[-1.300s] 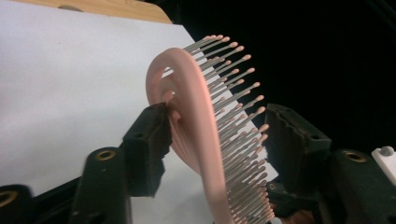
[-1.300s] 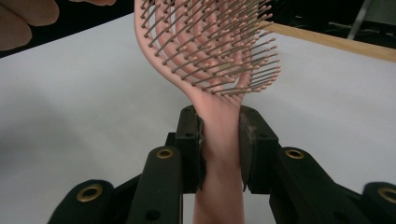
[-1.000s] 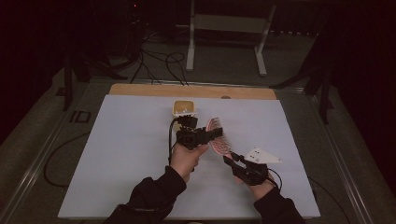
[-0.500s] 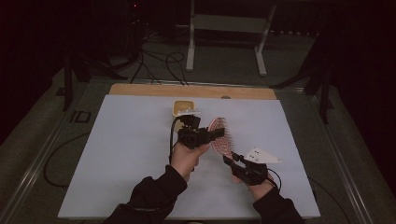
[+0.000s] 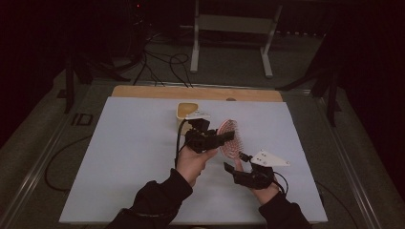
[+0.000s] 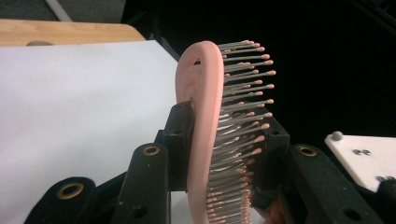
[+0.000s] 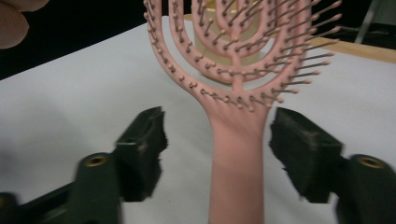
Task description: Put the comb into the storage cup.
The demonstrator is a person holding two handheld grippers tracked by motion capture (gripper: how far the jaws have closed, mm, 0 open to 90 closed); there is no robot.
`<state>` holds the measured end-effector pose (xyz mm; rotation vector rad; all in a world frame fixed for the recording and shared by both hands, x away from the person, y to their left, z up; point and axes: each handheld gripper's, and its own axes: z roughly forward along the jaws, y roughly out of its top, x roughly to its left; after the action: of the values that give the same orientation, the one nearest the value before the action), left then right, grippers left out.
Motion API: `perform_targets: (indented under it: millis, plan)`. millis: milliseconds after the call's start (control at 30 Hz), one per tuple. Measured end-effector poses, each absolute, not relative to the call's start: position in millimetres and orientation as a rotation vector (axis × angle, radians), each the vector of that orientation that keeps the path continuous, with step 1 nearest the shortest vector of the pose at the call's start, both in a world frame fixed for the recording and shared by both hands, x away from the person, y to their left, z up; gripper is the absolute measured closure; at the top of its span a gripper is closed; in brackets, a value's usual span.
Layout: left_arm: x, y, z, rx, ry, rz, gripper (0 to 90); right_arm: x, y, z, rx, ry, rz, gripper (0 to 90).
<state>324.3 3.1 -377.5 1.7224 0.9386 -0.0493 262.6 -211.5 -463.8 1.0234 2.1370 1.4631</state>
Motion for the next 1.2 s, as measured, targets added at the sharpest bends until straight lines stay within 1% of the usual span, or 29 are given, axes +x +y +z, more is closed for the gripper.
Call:
perform_targets:
  millis: [33,167,633,1200]
  plan:
    - [324,3,-376,1.726,0.932,-0.045,65.8,263,-210,-465,1.031,2.155,1.461,22.4]
    - [323,3,-373,1.738,0.908,-0.032,65.8,264,-209,-466,1.037,2.197,1.466,9.4]
    - [318,15,-356,1.739,0.852,0.013,65.8,262,-210,-466,0.994,2.215,1.466,8.9]
    - [313,43,-343,1.762,0.823,0.054,65.9,256,-223,-467,0.940,2.229,1.509,8.8]
